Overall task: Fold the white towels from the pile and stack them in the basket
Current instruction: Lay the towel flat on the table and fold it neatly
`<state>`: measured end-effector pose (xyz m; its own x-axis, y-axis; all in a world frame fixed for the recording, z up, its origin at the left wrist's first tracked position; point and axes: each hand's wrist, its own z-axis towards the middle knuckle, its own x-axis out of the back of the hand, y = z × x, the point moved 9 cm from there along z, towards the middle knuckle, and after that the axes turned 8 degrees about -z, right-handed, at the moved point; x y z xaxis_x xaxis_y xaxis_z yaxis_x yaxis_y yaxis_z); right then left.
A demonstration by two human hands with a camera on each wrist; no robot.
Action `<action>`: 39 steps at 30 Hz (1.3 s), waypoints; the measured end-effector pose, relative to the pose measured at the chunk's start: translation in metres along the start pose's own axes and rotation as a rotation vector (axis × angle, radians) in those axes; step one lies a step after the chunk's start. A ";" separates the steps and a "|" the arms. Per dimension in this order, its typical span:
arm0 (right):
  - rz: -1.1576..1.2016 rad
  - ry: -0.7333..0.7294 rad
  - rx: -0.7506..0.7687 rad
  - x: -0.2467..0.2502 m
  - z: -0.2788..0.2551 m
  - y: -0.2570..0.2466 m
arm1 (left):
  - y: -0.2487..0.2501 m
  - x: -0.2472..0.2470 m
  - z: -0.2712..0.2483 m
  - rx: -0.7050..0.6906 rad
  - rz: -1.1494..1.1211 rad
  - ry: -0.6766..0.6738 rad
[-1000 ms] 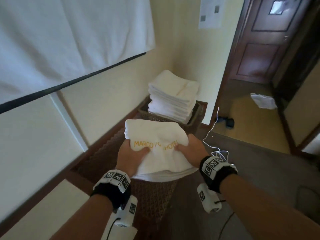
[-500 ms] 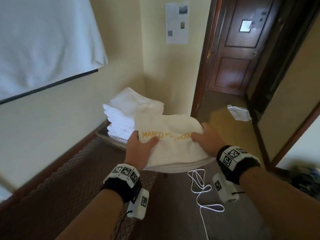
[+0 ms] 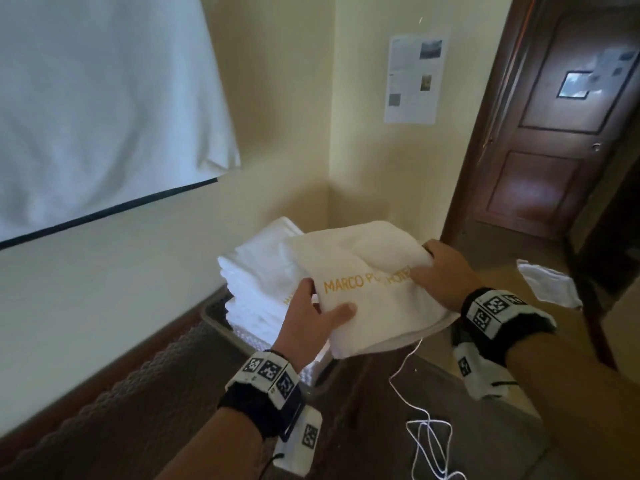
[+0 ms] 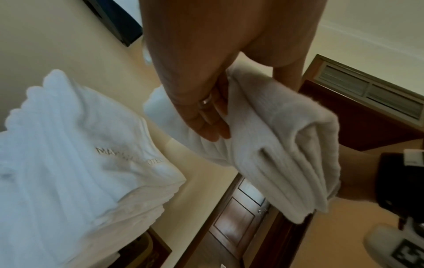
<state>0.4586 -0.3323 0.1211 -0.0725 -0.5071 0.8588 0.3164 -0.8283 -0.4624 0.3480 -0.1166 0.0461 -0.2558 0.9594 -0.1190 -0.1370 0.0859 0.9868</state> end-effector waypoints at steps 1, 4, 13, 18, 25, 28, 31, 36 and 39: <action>0.006 -0.005 0.018 -0.006 0.018 -0.004 | -0.001 0.004 0.009 0.010 -0.001 0.010; 0.013 -0.046 0.107 -0.030 0.073 -0.023 | -0.002 0.018 0.039 0.000 0.004 0.072; 0.100 -0.153 0.361 -0.117 0.229 -0.092 | -0.021 0.087 0.129 -0.045 0.019 0.456; 0.082 -0.366 0.383 -0.195 0.269 -0.083 | -0.072 0.104 0.142 0.094 0.034 0.668; 0.123 -0.622 0.271 -0.262 0.277 -0.022 | -0.138 0.083 0.118 0.287 -0.143 0.832; 0.143 -0.611 0.268 -0.251 0.280 -0.018 | -0.140 0.078 0.116 0.270 -0.162 0.844; 0.073 -0.688 0.278 -0.256 0.270 -0.010 | -0.152 0.076 0.106 0.312 -0.079 0.870; -0.041 -0.720 0.281 -0.251 0.254 -0.001 | -0.155 0.073 0.100 0.352 0.044 0.826; -0.044 -0.650 0.284 -0.240 0.251 0.000 | -0.138 0.069 0.103 0.380 0.174 0.743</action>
<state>0.7131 -0.1506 -0.0294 0.4603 -0.1564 0.8739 0.5667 -0.7059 -0.4249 0.4473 -0.0344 -0.0874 -0.8233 0.5530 0.1281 0.2592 0.1655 0.9515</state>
